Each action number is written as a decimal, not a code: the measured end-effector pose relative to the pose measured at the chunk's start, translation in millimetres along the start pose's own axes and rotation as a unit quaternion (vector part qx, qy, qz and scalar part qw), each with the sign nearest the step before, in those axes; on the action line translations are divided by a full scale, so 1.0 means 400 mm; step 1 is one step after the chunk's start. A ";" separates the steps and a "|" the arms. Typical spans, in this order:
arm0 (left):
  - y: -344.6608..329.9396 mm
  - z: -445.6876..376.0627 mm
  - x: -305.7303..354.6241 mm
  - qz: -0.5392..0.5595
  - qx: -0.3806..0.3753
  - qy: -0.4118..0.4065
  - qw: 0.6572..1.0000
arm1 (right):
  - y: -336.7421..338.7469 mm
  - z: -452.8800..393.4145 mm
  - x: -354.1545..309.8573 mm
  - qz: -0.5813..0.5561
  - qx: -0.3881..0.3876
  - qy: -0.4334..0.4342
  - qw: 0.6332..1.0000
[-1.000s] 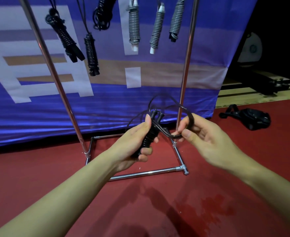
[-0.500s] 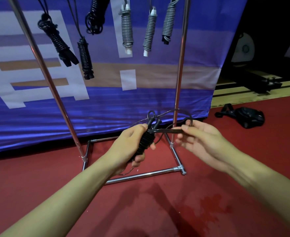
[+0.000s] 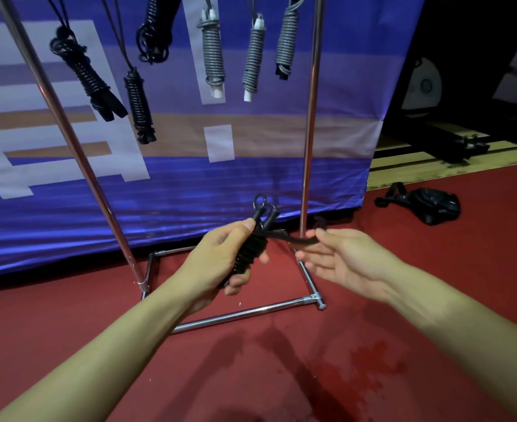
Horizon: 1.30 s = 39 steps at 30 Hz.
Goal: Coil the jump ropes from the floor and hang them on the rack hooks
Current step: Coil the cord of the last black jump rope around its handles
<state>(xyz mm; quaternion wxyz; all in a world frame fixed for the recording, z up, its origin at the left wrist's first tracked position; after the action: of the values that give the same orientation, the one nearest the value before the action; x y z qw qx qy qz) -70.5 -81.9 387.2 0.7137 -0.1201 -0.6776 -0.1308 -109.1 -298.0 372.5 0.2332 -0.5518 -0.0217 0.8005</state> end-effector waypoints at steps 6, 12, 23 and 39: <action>-0.001 0.019 -0.011 -0.023 -0.145 0.007 0.989 | -0.011 -0.021 0.004 -0.049 0.010 -0.030 0.998; -0.023 0.052 0.012 -0.165 -0.305 -0.015 0.938 | -0.027 -0.013 0.005 0.067 -0.087 -0.163 0.980; -0.073 0.060 -0.026 -0.263 -0.265 0.053 0.926 | -0.054 0.004 -0.029 0.191 -0.134 0.016 0.972; -0.059 0.028 -0.061 -0.320 -0.237 0.115 0.910 | -0.067 0.034 -0.059 0.224 -0.136 0.158 0.952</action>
<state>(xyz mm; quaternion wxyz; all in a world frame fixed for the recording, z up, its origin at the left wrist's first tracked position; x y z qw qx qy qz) -90.4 -99.6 363.2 0.6573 -0.0460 -0.5418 -0.5218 -105.3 -280.2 406.2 -0.0285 -0.6886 0.0313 0.7239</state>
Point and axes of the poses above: each hand's wrist, its own z-axis away from the middle knuckle, its own y-axis out of the back of the hand, x = y × z, the point moved 1 cm from there along -z, towards the middle knuckle, and after that the axes turned 11 degrees about x, right-handed, at the moved point
